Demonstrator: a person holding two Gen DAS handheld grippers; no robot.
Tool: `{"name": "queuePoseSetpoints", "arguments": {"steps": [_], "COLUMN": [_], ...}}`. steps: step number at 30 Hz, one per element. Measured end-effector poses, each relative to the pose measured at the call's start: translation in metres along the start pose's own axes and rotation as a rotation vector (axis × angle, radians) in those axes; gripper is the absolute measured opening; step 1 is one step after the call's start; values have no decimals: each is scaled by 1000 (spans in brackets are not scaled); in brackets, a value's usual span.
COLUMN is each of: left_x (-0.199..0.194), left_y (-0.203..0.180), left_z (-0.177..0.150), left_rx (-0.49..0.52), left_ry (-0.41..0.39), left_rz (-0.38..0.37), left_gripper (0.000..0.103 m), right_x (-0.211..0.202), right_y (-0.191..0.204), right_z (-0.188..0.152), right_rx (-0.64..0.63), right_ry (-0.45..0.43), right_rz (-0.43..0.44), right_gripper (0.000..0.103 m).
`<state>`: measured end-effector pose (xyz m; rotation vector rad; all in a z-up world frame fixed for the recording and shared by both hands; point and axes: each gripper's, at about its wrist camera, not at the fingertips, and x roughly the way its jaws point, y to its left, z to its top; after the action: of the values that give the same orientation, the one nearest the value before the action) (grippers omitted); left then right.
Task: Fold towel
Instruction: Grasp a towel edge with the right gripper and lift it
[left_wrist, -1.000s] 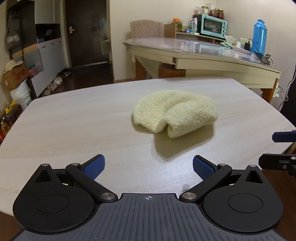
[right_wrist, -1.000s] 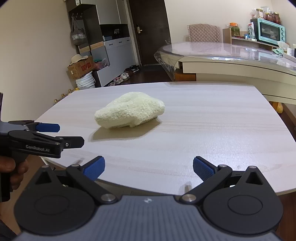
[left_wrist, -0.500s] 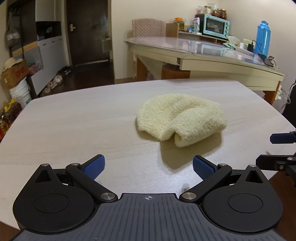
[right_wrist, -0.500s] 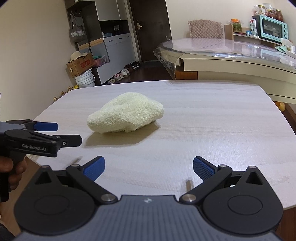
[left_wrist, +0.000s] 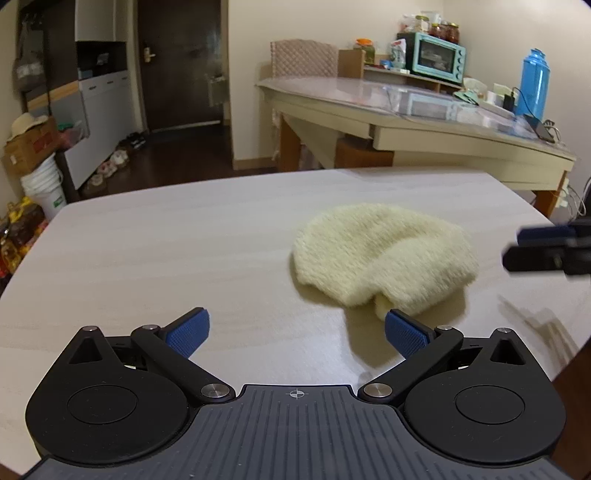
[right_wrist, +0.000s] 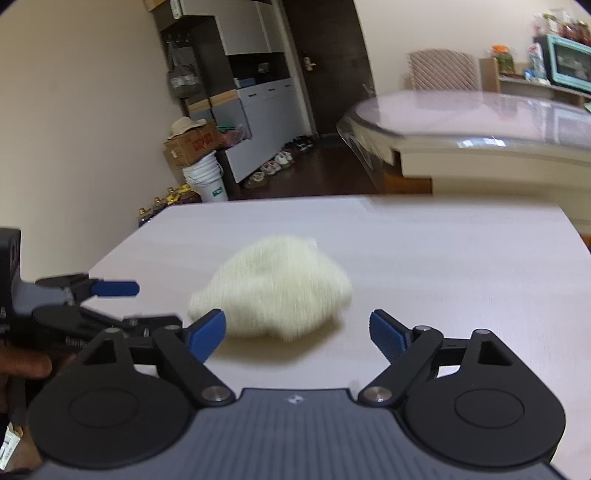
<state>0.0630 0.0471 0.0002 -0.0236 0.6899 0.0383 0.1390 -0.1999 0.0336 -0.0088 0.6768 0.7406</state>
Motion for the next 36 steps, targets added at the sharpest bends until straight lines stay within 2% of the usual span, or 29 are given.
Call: {"name": "queuePoseSetpoints", "arguments": {"steps": [4, 7, 10, 11, 12, 13, 14, 18, 22, 26, 29, 32, 35, 36], "left_x": [7, 12, 17, 19, 21, 23, 24, 25, 17, 5, -4, -12, -15, -17], "left_y": [8, 15, 22, 24, 26, 28, 30, 38, 56, 80, 88, 95, 98, 98], "left_z": [6, 10, 14, 16, 18, 19, 21, 28, 37, 45, 46, 46, 43, 38], "left_rx": [-6, -3, 4, 7, 10, 15, 23, 56, 59, 36, 10, -10, 11, 37], "left_ry": [1, 4, 7, 9, 10, 11, 9, 1, -22, -43, -46, -41, -1, 11], "left_rz": [0, -12, -11, -9, -9, -8, -6, 1, 39, 86, 79, 32, -17, -24], "left_gripper": [103, 103, 103, 103, 103, 103, 103, 103, 103, 103, 103, 103, 103, 103], "right_x": [23, 48, 69, 77, 81, 83, 83, 63, 43, 39, 42, 45, 52, 55], "right_y": [-5, -13, -20, -24, -26, -28, -28, 5, 65, 130, 162, 180, 193, 196], "right_z": [20, 31, 34, 33, 33, 32, 31, 32, 18, -17, -40, -57, -67, -68], "right_rx": [-11, -8, 6, 16, 26, 40, 42, -126, -454, -799, -943, -1000, -1018, -1017], "right_ry": [27, 83, 144, 166, 178, 181, 166, 73, 21, 9, 29, 49, 75, 81], "right_rz": [27, 57, 83, 92, 101, 120, 134, 63, 2, -10, 43, 96, 126, 127], "right_gripper": [84, 78, 67, 58, 42, 32, 29, 28, 28, 28, 29, 30, 36, 43]}}
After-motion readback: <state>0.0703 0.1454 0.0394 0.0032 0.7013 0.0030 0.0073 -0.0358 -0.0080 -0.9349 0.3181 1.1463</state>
